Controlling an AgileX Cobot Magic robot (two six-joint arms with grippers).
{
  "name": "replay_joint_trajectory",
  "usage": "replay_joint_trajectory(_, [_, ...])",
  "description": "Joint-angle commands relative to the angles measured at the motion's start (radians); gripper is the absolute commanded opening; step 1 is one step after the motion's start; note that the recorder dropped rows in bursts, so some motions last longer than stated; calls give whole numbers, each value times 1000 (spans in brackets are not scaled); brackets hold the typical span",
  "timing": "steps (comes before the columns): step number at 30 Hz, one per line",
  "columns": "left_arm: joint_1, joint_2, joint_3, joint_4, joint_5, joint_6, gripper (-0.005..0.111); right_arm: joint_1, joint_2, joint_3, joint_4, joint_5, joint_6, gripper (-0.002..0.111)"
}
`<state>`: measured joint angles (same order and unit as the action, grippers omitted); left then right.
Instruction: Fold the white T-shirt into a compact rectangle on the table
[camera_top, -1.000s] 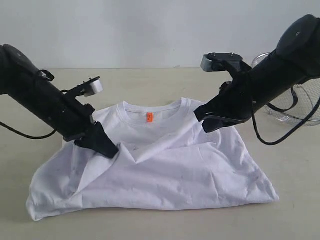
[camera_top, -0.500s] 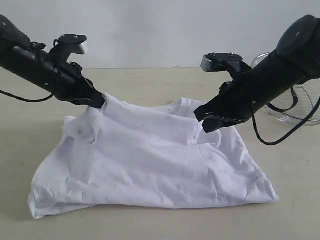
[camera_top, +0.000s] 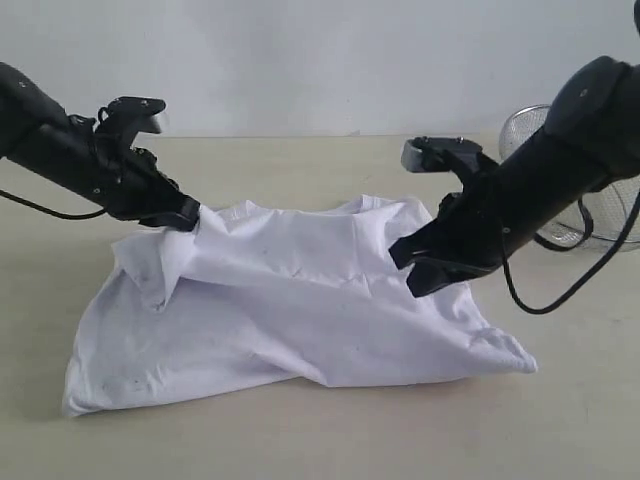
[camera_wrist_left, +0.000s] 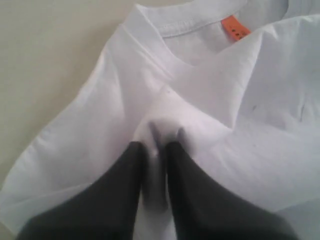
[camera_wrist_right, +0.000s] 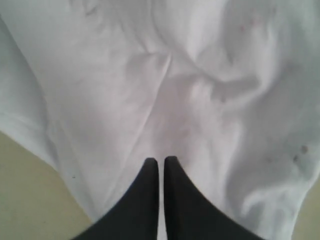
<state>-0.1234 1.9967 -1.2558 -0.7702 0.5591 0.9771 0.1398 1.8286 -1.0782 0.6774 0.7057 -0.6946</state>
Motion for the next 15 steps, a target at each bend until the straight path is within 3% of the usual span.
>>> replay_joint_trajectory(1, [2, -2, -5, -126, -57, 44, 47, -1, 46, 47, -9, -69, 5, 0])
replay_joint_trajectory(3, [2, -2, -5, -167, -78, 44, 62, -1, 60, 58, -9, -82, 5, 0])
replay_joint_trajectory(5, [2, -2, -5, -191, -112, 44, 66, -1, 70, 61, -10, -86, 5, 0])
replay_joint_trajectory(11, [3, -51, -6, -191, -155, 44, 58, -1, 103, 79, -47, -86, 65, 0])
replay_joint_trajectory(15, [13, -120, -6, -168, -100, 44, 37, -1, 107, 110, -225, -131, 247, 0])
